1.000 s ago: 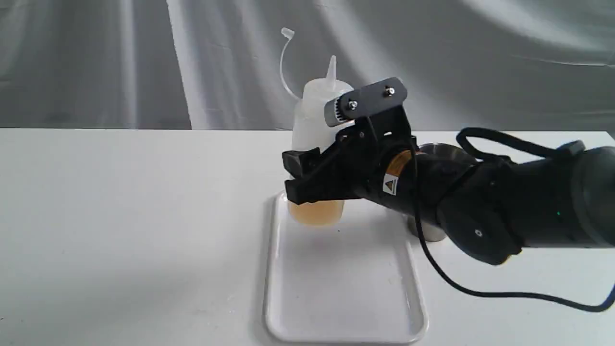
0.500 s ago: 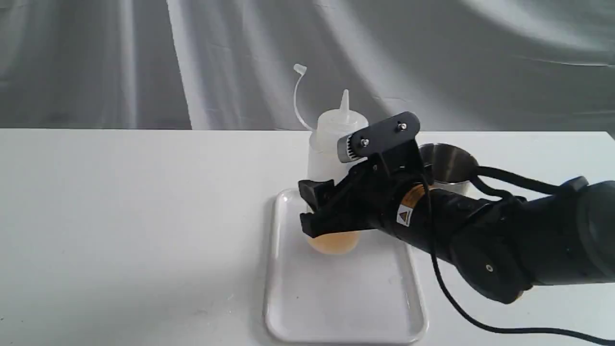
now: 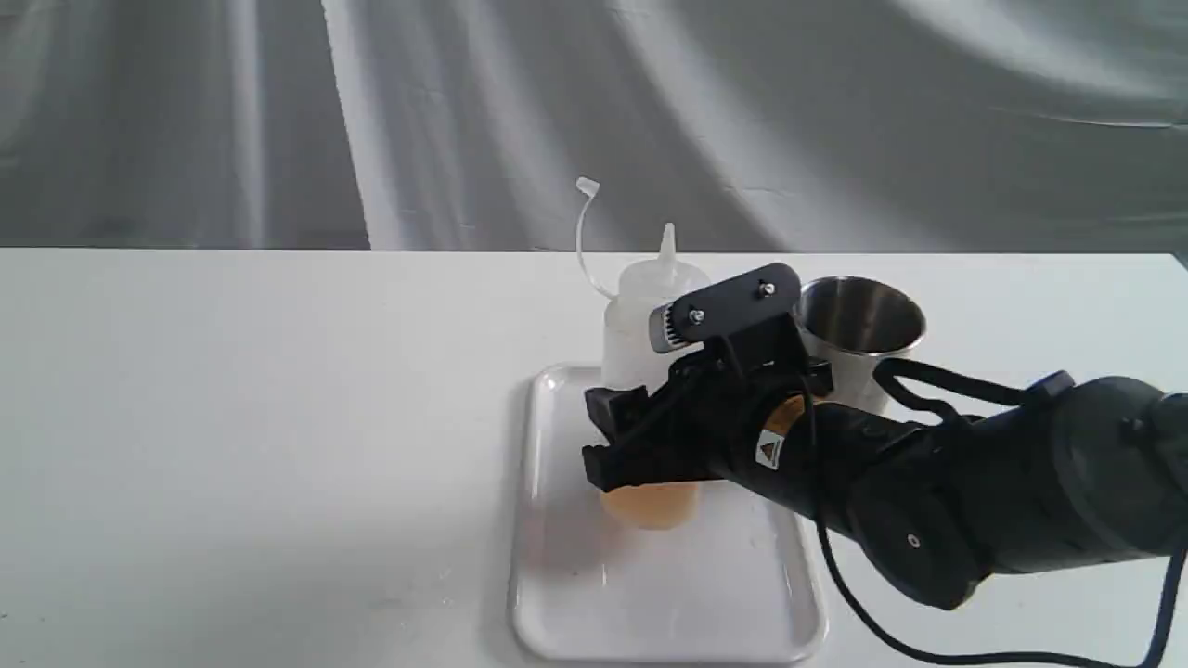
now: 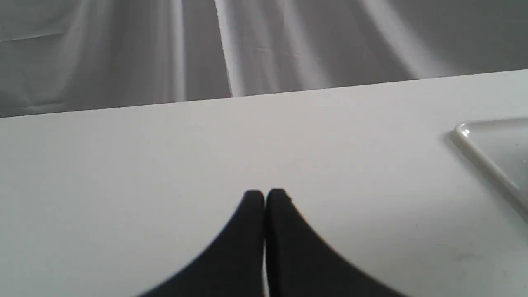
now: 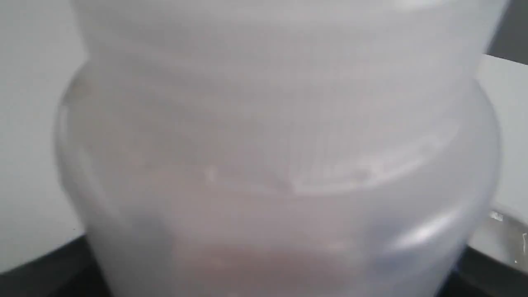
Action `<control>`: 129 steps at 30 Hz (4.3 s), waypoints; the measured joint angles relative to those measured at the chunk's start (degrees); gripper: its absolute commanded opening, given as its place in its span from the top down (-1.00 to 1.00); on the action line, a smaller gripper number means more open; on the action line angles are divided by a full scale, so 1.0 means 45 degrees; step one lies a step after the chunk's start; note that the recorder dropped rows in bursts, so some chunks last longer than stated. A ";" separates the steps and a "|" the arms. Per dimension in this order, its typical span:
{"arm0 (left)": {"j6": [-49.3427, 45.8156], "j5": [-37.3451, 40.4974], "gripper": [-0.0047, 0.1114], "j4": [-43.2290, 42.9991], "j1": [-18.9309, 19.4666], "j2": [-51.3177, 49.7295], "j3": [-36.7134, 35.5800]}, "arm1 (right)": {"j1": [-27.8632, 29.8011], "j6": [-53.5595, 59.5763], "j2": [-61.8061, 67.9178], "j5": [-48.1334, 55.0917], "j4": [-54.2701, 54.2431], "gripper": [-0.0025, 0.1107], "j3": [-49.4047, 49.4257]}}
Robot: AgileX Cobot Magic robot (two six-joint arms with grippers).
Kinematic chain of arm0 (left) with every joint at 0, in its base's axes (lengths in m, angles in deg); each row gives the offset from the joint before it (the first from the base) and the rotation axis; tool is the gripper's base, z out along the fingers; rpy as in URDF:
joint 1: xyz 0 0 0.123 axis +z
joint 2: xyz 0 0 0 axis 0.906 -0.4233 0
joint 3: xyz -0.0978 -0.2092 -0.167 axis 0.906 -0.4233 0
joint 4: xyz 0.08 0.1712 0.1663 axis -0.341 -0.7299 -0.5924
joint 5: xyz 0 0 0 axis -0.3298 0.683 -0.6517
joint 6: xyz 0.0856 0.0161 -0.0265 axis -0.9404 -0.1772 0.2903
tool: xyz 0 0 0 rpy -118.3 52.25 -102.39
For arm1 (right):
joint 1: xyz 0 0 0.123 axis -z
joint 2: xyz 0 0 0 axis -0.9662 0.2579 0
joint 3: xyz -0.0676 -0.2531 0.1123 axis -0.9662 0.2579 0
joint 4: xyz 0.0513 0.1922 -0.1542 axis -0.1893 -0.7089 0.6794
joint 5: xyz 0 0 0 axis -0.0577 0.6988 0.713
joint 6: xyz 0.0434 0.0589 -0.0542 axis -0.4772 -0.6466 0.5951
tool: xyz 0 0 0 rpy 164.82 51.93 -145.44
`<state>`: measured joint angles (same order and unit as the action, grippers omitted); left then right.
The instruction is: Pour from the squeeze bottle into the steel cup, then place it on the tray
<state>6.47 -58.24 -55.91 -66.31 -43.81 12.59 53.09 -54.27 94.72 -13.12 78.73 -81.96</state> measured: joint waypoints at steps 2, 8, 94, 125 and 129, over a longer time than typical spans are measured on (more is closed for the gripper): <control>0.0000 0.0000 0.92 0.0000 0.0000 0.0000 0.0000 | 0.0000 0.0000 0.0000 0.0000 0.0000 0.66 0.0000; 0.0000 0.0000 0.92 0.0000 0.0000 0.0000 0.0000 | 0.0000 0.0034 0.0018 0.0036 -0.0082 0.66 0.0000; 0.0000 0.0000 0.92 0.0000 0.0000 0.0000 0.0000 | -0.0151 0.0320 -1.6950 0.9085 0.1152 0.96 0.2093; 0.0000 0.0000 0.92 0.0000 0.0000 0.0000 0.0000 | 0.3468 0.0291 -1.7601 1.1720 0.1410 0.96 0.2981; 0.0000 0.0000 0.92 0.0000 0.0000 0.0000 0.0000 | 0.5136 0.0291 -1.8299 1.0786 0.0796 0.96 0.4385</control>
<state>6.47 -58.24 -55.91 -66.31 -43.81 12.59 76.20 -52.96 12.38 35.42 82.31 -62.22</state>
